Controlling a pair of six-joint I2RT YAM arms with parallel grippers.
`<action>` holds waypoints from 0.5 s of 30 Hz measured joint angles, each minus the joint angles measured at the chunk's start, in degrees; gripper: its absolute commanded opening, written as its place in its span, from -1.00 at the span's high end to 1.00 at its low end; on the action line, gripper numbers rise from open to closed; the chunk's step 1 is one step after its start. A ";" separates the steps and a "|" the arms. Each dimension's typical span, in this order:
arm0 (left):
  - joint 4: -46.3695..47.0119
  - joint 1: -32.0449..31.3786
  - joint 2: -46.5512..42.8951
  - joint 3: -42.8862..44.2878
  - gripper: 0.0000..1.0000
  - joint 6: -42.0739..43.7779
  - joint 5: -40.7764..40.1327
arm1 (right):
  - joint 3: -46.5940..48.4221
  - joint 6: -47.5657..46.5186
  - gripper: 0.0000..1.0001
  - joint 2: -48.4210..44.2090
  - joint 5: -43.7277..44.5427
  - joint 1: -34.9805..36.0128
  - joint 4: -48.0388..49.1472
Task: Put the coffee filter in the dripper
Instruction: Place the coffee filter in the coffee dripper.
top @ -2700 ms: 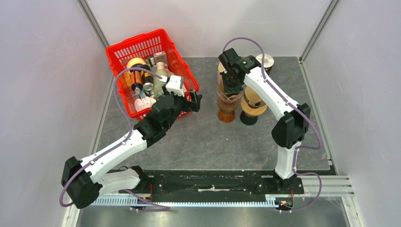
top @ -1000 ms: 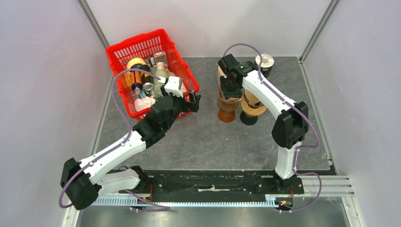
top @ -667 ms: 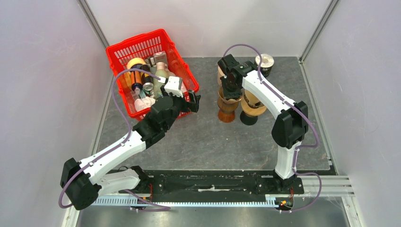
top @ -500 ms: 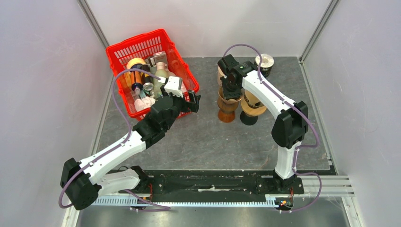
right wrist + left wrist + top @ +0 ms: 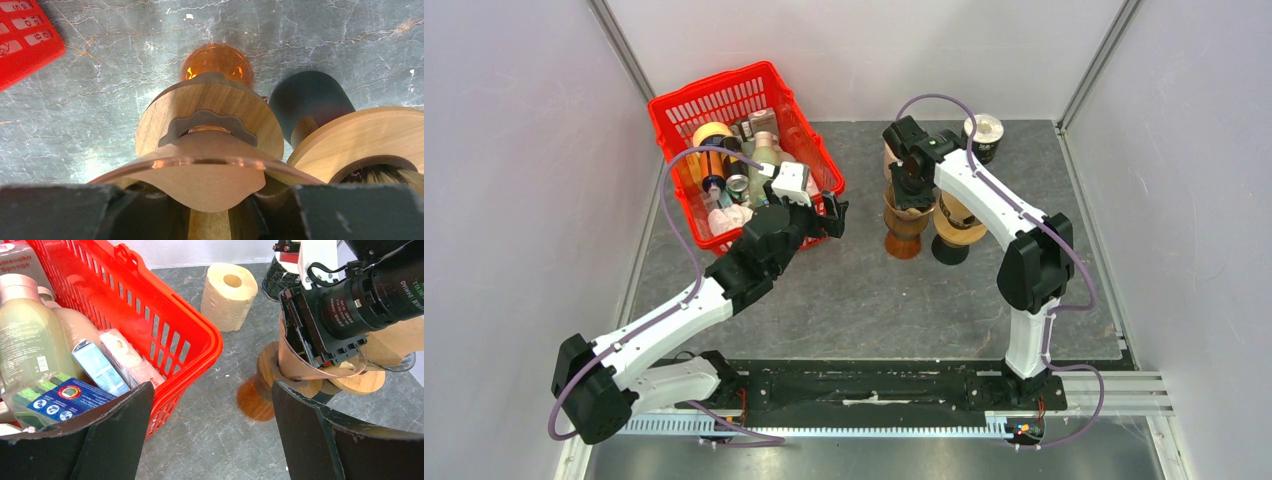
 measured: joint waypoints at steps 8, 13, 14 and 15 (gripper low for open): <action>0.07 0.00 -0.02 -0.04 -0.89 0.02 0.02 | 0.00 0.57 0.25 -0.98 1.49 0.13 0.07; 0.09 0.00 -0.11 -0.09 -0.89 0.02 0.09 | 0.00 0.92 0.29 -1.42 2.93 0.11 0.02; 0.07 0.00 -0.15 -0.11 -0.89 0.02 0.09 | 0.02 0.94 0.29 -1.53 3.08 0.11 0.02; 0.09 0.00 -0.20 -0.15 -0.89 0.02 0.09 | 0.02 0.96 0.30 -1.66 3.32 0.11 0.02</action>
